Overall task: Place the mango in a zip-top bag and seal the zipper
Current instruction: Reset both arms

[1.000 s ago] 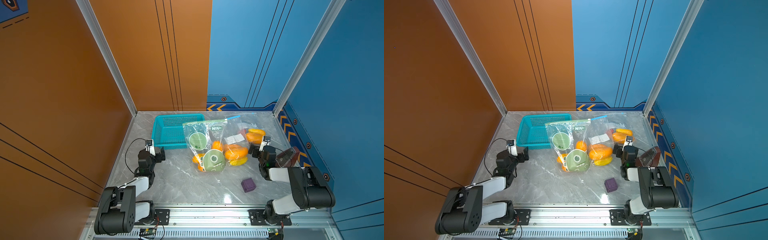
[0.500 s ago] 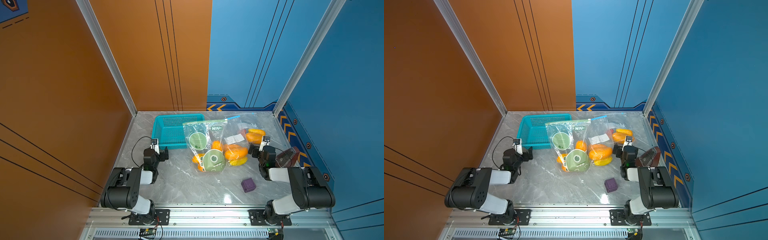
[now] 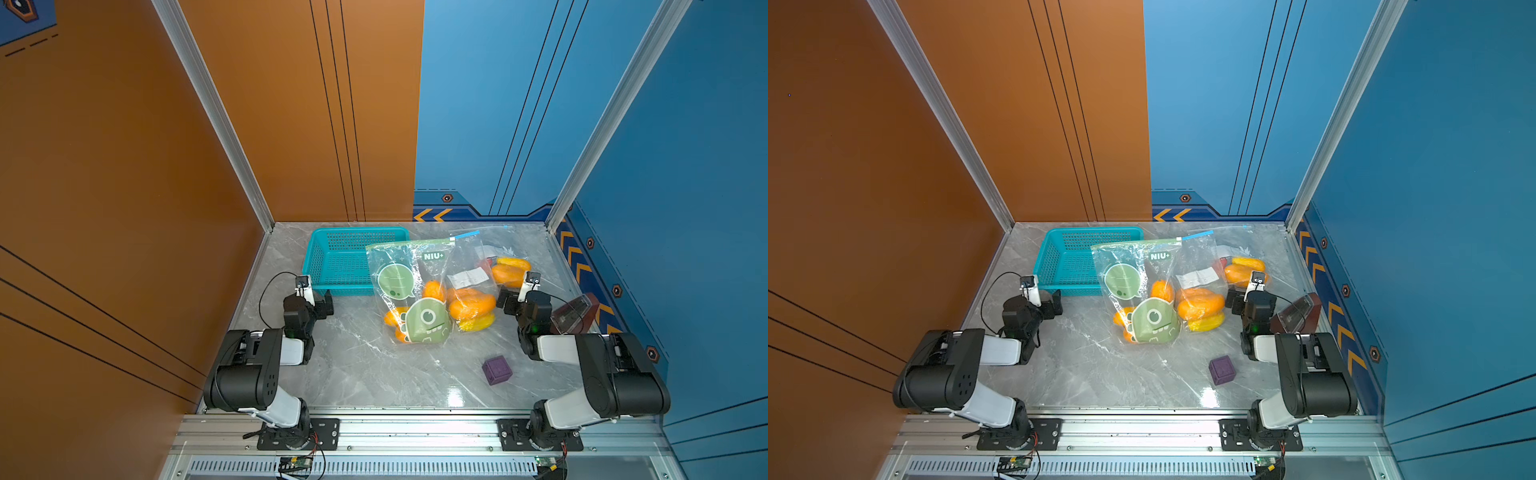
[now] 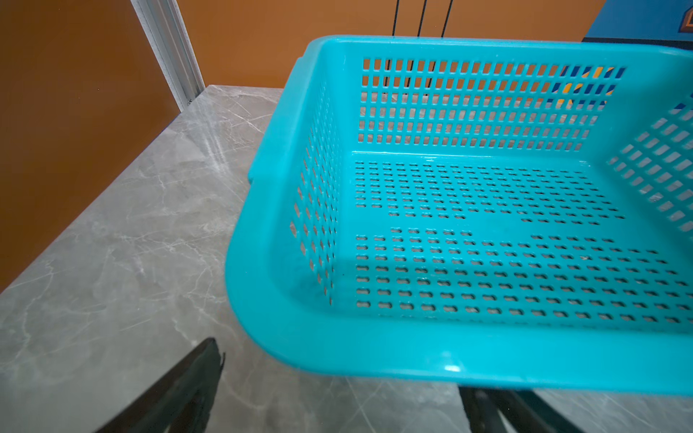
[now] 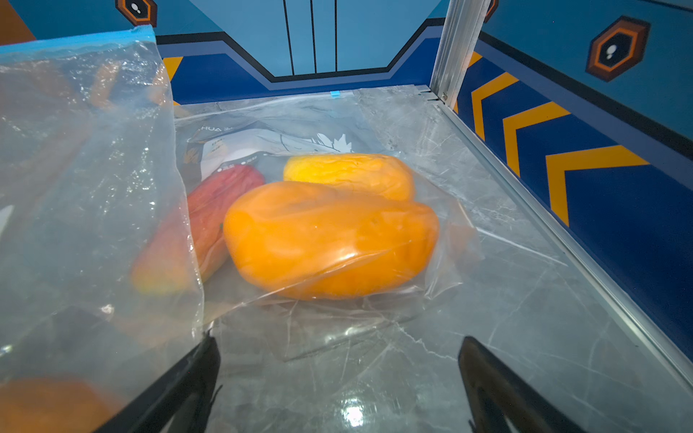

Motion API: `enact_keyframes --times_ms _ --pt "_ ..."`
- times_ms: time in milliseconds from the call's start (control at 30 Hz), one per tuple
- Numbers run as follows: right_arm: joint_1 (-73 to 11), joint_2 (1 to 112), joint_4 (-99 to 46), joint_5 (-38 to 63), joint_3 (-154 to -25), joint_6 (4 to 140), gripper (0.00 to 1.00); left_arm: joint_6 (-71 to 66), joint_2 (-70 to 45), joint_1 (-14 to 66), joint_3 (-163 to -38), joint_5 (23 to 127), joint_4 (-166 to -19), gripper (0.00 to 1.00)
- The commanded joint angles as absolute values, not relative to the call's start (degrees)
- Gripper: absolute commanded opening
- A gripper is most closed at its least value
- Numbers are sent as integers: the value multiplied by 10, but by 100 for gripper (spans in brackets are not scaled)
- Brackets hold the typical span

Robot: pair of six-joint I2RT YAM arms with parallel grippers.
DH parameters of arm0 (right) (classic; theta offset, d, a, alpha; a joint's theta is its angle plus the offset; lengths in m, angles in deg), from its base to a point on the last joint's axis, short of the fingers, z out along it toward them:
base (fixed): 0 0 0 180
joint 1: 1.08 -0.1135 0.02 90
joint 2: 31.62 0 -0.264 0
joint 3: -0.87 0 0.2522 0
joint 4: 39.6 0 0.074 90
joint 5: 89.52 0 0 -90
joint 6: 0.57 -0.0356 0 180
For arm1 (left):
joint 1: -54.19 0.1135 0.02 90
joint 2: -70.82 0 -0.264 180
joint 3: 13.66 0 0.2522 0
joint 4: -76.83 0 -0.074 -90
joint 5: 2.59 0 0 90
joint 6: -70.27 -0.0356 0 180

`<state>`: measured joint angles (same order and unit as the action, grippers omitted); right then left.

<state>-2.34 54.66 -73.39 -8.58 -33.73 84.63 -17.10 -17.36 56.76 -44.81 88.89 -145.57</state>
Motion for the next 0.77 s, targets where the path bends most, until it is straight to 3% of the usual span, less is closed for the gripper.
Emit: enact_keyframes --times_ms 0,733 --pt "-30 552 -731 -98 -350 855 100 -165 -168 564 -449 908 -1468 98" --pt "-31 552 -731 -99 -350 856 100 -172 -174 551 -455 936 -1467 98"
